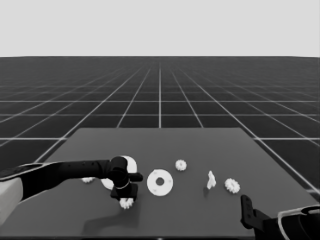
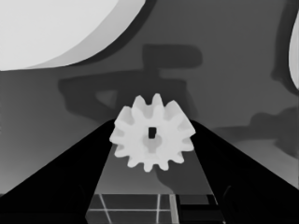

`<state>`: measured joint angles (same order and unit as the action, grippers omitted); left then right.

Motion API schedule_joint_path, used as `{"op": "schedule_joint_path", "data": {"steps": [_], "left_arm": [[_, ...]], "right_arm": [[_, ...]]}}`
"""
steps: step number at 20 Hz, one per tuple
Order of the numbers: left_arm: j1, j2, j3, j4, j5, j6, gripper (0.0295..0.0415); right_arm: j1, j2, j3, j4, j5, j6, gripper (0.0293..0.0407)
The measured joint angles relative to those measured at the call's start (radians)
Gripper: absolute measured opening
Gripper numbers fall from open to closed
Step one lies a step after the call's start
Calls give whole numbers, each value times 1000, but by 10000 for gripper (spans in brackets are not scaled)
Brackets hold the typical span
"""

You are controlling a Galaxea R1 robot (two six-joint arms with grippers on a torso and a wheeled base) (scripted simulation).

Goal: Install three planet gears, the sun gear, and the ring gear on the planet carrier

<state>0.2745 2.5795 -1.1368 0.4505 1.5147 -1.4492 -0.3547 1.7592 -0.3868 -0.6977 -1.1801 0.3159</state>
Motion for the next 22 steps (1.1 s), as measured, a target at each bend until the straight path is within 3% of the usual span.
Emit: {"op": "schedule_joint_path", "data": {"steps": [3, 5, 6, 8, 13, 16, 22], "left_arm": [[1, 0, -1, 0, 0, 0, 312], [-289, -47, 201, -300, 78, -136, 313], [-383, -45, 205, -385, 69, -143, 312], [-468, -41, 189, -464, 59, -133, 312], [-505, -38, 175, -502, 56, -122, 312], [-503, 273, -104, -500, 54, -155, 313], [-501, 349, -205, -500, 55, -129, 312]], "right_arm": [[0, 0, 0, 0, 0, 0, 385], [0, 0, 0, 0, 0, 0, 385], [0, 0, 0, 0, 0, 0, 385], [0, 0, 0, 0, 0, 0, 385], [0, 0, 0, 0, 0, 0, 385], [0, 0, 0, 0, 0, 0, 385], [0, 0, 0, 0, 0, 0, 385]]}}
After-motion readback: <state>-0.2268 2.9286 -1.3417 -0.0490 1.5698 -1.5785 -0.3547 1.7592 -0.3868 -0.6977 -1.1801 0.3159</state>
